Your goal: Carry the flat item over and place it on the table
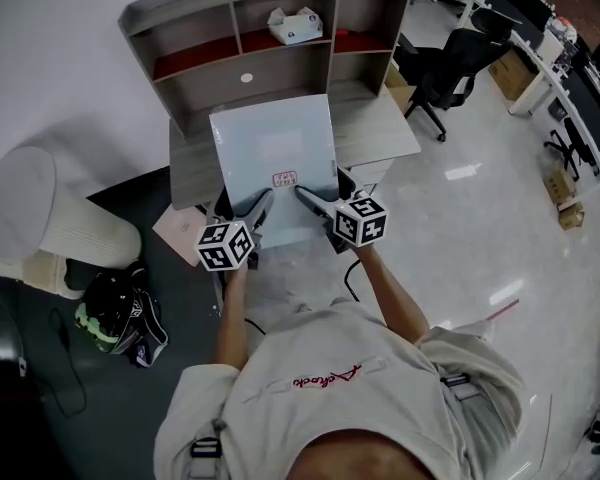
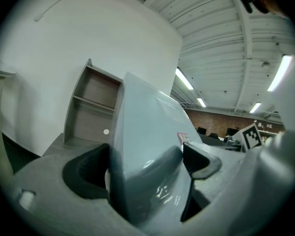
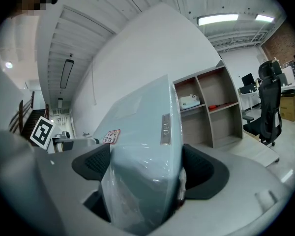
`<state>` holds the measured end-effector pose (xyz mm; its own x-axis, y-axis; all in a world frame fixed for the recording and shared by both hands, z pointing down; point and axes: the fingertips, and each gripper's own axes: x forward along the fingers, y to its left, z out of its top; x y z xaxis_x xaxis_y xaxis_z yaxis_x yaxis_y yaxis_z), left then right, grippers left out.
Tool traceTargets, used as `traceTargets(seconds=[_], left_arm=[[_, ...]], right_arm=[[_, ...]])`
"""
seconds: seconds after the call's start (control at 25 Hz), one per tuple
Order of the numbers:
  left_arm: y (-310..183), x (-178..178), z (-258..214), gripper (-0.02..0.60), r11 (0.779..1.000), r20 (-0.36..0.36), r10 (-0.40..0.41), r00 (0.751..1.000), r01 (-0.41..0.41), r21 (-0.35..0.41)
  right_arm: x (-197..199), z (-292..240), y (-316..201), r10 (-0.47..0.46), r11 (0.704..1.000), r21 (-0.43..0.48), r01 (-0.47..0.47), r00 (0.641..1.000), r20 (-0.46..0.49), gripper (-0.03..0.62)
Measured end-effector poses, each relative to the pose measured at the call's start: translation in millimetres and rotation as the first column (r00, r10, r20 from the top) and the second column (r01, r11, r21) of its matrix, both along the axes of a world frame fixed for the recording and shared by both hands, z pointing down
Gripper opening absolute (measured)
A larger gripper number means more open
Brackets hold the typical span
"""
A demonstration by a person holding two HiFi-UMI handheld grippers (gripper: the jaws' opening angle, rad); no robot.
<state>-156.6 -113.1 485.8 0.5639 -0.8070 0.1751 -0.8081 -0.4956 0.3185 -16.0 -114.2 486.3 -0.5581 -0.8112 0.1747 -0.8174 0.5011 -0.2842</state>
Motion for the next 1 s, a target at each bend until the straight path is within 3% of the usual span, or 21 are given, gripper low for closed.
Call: traceTargets(seconds=[0.68,1.0], left_arm=[[-43,15,20,0.483,0.999,0.012,0.039,0.999,-0.039,-0.03],[-85,22,21,0.483,0.999,0.012,0.044,0.999,-0.043,-0.032]], right_arm=[[15,22,-37,0.042,0.999,-0.021,-0.042,0.999,0.019,0.476],[23,24,-78,0.048,0.999,-0.023,-0.047,0.999,0.019,0.476]])
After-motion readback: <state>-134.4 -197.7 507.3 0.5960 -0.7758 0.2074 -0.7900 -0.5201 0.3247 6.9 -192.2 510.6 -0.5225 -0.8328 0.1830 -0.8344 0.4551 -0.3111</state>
